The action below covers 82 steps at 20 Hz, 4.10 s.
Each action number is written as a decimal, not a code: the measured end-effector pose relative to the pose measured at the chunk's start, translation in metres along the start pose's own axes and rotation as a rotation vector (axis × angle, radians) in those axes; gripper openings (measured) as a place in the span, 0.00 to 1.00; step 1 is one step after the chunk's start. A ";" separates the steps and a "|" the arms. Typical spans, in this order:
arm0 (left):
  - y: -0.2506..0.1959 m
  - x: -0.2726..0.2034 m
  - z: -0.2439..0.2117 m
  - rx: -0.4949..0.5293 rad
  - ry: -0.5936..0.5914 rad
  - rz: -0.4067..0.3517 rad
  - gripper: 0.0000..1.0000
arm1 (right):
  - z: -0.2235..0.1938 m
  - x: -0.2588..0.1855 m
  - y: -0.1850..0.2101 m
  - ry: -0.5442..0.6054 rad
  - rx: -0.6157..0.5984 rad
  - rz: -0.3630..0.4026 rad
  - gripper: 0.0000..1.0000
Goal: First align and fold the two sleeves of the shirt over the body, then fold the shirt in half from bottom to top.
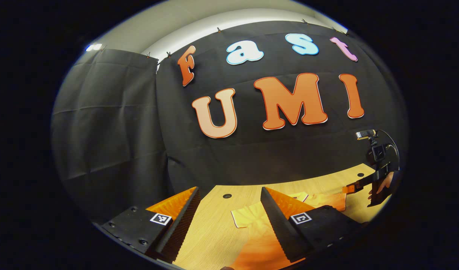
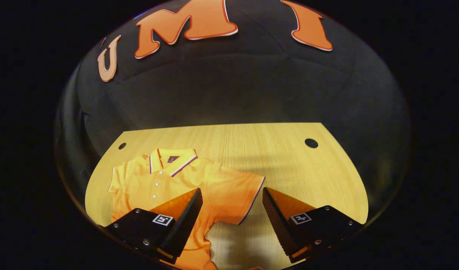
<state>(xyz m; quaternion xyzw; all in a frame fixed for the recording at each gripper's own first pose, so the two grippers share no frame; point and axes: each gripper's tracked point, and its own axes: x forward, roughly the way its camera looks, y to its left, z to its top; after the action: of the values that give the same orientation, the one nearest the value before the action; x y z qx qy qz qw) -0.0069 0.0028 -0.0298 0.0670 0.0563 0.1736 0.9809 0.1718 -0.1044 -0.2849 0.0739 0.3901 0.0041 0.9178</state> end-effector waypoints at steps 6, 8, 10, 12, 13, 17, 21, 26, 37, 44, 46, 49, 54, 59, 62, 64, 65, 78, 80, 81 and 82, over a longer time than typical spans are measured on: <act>0.013 -0.013 -0.013 0.004 0.049 0.071 0.99 | -0.019 0.037 -0.011 0.162 0.004 -0.004 0.94; 0.013 -0.014 -0.014 0.009 0.059 0.086 0.99 | -0.020 0.047 -0.013 0.201 0.018 -0.003 0.90; 0.011 -0.016 -0.013 0.013 0.065 0.091 0.99 | -0.024 0.056 -0.016 0.248 0.026 -0.002 0.90; 0.009 -0.017 -0.015 0.015 0.071 0.091 1.00 | -0.027 0.064 -0.019 0.303 0.037 -0.001 0.90; 0.007 -0.017 -0.018 0.014 0.076 0.088 0.99 | -0.028 0.069 -0.021 0.325 0.040 -0.004 0.88; 0.007 -0.018 -0.022 0.010 0.096 0.095 1.00 | -0.038 0.084 -0.030 0.432 0.052 -0.023 0.75; 0.004 -0.017 -0.023 0.006 0.110 0.098 0.99 | -0.053 0.099 -0.031 0.543 0.045 -0.031 0.70; 0.001 -0.014 -0.029 -0.005 0.132 0.096 0.99 | -0.057 0.103 -0.040 0.625 0.026 -0.091 0.47; -0.002 -0.013 -0.036 -0.053 0.147 0.072 0.99 | -0.021 0.100 -0.005 0.545 0.101 0.082 0.05; 0.011 -0.018 -0.042 -0.074 0.158 0.097 0.99 | 0.001 0.088 0.033 0.512 0.049 0.148 0.05; 0.014 -0.020 -0.042 -0.073 0.157 0.105 0.99 | 0.005 0.088 0.044 0.506 0.038 0.165 0.05; 0.019 -0.024 -0.047 -0.079 0.160 0.119 0.99 | 0.008 0.087 0.066 0.507 0.020 0.203 0.05; 0.027 -0.026 -0.051 -0.083 0.173 0.144 0.99 | 0.010 0.095 0.098 0.492 0.000 0.247 0.05; 0.032 -0.031 -0.056 -0.071 0.188 0.170 0.99 | 0.004 0.100 0.119 0.511 -0.024 0.275 0.05; 0.032 -0.033 -0.060 -0.075 0.198 0.176 0.99 | -0.003 0.103 0.132 0.521 -0.022 0.295 0.05; 0.030 -0.033 -0.060 -0.072 0.201 0.173 0.99 | -0.007 0.104 0.138 0.536 -0.016 0.304 0.05; 0.031 -0.033 -0.060 -0.065 0.201 0.173 0.99 | -0.008 0.104 0.143 0.538 -0.012 0.318 0.05; 0.028 0.077 -0.098 -0.169 0.289 -0.067 0.99 | 0.001 0.063 0.157 0.406 -0.010 0.327 0.83; 0.023 0.103 -0.114 -0.209 0.336 -0.130 0.99 | 0.001 0.054 0.154 0.371 0.000 0.294 0.90; 0.021 0.114 -0.121 -0.223 0.366 -0.164 0.99 | 0.000 0.050 0.151 0.355 0.002 0.274 0.92; 0.021 0.123 -0.130 -0.227 0.394 -0.191 0.99 | 0.000 0.043 0.148 0.338 0.008 0.254 0.92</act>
<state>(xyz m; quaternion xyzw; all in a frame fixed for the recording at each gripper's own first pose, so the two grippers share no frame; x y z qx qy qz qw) 0.0834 0.0793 -0.1650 -0.0846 0.2328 0.0951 0.9642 0.2092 0.0447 -0.2949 0.1245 0.5261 0.1304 0.8311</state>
